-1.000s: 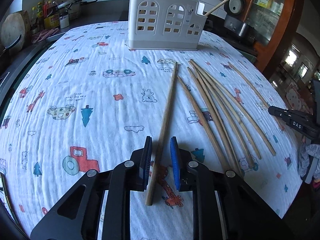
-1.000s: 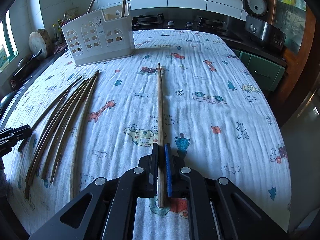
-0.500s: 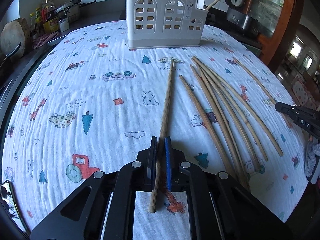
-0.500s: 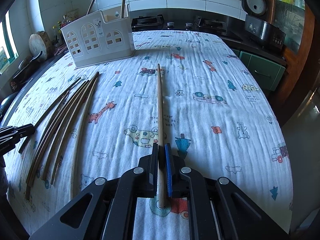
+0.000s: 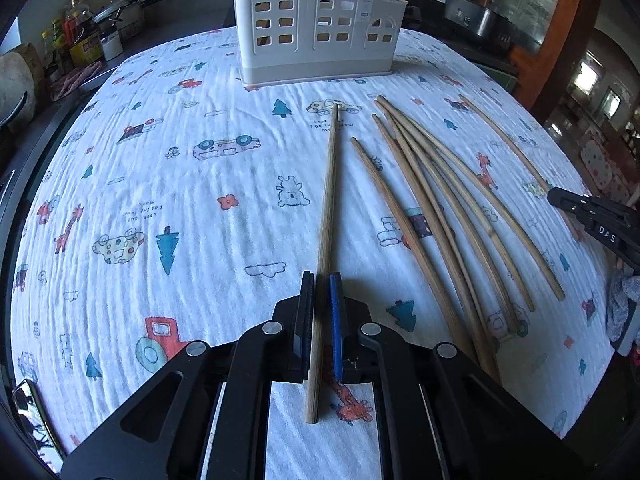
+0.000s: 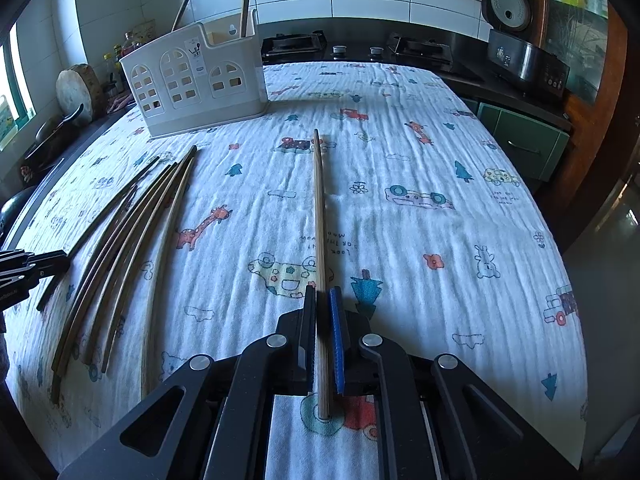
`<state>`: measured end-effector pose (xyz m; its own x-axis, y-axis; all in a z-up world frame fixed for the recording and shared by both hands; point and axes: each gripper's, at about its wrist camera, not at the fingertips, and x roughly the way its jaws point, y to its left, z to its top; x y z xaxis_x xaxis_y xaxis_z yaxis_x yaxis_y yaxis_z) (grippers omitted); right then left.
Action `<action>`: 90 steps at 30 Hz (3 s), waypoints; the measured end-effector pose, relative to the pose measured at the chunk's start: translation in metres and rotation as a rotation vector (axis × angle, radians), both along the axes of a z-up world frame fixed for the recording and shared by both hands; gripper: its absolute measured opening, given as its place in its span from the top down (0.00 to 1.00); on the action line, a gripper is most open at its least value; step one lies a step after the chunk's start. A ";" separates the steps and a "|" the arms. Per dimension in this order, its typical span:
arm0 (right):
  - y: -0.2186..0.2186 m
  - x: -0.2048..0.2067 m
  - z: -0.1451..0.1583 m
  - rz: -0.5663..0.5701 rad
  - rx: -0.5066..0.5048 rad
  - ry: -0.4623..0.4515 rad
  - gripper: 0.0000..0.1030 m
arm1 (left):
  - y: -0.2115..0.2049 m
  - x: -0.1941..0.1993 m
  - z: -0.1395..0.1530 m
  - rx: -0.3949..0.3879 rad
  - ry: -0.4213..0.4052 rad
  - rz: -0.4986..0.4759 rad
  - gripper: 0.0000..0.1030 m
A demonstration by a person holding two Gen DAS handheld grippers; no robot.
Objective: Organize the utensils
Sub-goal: 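Lift both held chopsticks and carry them over the white caddy, then lower both chopsticks into the caddy and open both tools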
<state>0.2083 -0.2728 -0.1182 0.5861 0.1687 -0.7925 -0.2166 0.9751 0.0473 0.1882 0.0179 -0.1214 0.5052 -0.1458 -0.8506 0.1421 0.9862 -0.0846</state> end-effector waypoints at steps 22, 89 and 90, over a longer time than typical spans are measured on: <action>0.005 -0.015 0.074 0.030 0.026 -0.194 0.94 | 0.010 -0.013 0.076 -0.128 -0.145 -0.019 0.95; 0.142 0.184 0.196 0.235 0.052 -0.259 0.88 | 0.054 0.162 0.189 -0.092 -0.287 0.062 0.93; 0.141 0.183 0.197 0.232 0.050 -0.263 0.85 | 0.054 0.161 0.190 -0.093 -0.293 0.060 0.93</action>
<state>0.3916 -0.1318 0.0786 0.7105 0.3565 -0.6067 -0.4435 0.8962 0.0072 0.3496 0.0715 0.0682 0.7368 -0.1788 -0.6520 0.1158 0.9835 -0.1388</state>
